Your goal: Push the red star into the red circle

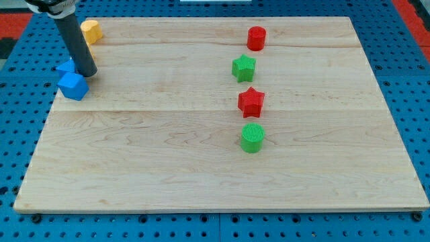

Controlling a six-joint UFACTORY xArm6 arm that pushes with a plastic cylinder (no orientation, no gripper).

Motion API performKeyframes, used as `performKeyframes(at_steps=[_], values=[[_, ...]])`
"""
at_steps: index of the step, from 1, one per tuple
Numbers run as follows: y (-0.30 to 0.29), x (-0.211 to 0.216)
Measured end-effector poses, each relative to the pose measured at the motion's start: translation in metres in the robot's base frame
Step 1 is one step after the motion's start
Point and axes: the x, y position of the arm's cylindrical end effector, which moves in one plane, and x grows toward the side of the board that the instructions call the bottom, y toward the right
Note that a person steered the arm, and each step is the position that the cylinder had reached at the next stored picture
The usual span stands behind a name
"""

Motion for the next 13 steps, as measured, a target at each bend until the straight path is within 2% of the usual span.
performKeyframes(at_steps=[1,2,3,4,5,6,7,8,9,10,12,13], values=[[0.01,0.0],[0.053,0.011],[0.121,0.04],[0.19,0.115],[0.283,0.113],[0.329,0.099],[0.339,0.076],[0.329,0.12],[0.288,0.129],[0.268,0.101],[0.325,0.062],[0.356,0.059]])
